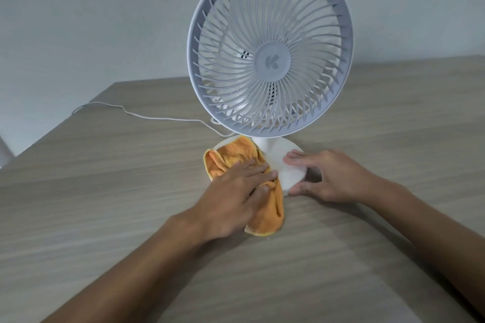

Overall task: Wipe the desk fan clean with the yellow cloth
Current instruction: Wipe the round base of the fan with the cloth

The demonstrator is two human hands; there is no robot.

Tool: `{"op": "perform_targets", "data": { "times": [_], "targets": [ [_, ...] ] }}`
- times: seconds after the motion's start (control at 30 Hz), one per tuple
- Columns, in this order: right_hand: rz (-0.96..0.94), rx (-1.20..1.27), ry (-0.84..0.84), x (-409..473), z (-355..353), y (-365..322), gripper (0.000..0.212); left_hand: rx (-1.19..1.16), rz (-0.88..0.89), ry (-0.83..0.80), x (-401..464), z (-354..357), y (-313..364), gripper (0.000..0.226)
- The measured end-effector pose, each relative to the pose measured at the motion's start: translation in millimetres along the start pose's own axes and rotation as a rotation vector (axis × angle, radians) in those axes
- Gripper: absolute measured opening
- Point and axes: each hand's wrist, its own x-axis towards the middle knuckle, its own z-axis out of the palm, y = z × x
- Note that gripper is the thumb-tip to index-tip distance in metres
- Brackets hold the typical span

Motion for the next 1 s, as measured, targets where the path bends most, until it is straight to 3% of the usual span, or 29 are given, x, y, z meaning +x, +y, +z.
{"op": "perform_targets", "data": {
  "times": [0.4, 0.6, 0.73, 0.87, 1.0],
  "targets": [
    [0.057, 0.071, 0.002, -10.2, 2.5, -10.6, 0.073, 0.007, 0.155, 0.1, -25.4, 19.9, 22.1, 0.048],
    [0.084, 0.029, 0.057, -13.0, 1.0, -16.9, 0.049, -0.115, 0.211, 0.223, -43.3, 20.7, 33.7, 0.06],
    [0.074, 0.133, 0.137, -14.8, -7.1, -27.5, 0.031, -0.145, 0.096, 0.278, -47.5, 7.3, 24.9, 0.064],
    [0.028, 0.202, 0.199, -18.8, -12.8, -43.5, 0.026, 0.034, 0.04, 0.29, -41.1, -6.1, 12.1, 0.036],
    [-0.028, 0.25, 0.227, -24.3, -16.9, -69.3, 0.022, -0.017, 0.004, 0.357, -34.7, -17.9, 12.4, 0.007]
  ]
}}
